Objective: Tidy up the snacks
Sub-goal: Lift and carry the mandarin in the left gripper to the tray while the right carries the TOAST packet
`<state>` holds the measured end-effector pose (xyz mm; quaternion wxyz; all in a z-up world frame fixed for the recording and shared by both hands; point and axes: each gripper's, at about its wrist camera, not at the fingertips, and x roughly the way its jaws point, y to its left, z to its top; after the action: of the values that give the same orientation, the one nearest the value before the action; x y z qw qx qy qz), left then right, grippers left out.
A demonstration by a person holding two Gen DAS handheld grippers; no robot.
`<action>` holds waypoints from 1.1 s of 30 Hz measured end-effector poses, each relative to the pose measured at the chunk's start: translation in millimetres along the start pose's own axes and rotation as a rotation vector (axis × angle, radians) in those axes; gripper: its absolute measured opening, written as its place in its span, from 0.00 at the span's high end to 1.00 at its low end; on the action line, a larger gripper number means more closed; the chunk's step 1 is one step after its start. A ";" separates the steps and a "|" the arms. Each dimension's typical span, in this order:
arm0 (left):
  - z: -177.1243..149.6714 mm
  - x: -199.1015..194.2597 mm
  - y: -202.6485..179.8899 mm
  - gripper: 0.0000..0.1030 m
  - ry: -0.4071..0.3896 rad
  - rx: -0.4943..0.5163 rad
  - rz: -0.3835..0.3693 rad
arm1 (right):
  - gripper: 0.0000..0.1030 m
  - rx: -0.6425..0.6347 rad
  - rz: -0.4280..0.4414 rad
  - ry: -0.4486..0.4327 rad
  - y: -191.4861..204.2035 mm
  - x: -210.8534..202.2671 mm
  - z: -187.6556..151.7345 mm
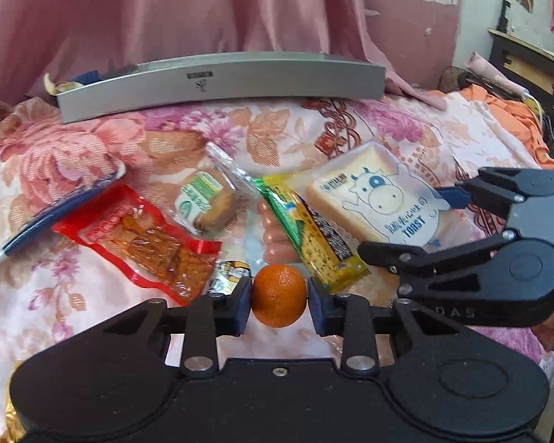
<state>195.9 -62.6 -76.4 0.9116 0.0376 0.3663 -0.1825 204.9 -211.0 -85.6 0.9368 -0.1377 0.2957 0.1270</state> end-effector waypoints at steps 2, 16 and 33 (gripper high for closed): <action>0.8 -5.0 3.6 0.67 -0.016 -0.020 0.024 | 0.30 -0.030 -0.019 -0.008 3.3 -1.2 -0.3; 17.1 -23.5 11.7 0.67 -0.116 -0.085 0.075 | 0.31 -0.288 -0.213 -0.123 28.7 -15.9 -6.1; 144.4 5.3 43.5 0.67 -0.277 -0.225 0.139 | 0.56 -0.105 -0.334 -0.487 -19.6 -16.0 70.5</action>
<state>309.6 -52.9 22.4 0.9622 -0.0649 0.2518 -0.0806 235.1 -208.3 -17.1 0.9796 -0.1982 0.0283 0.0154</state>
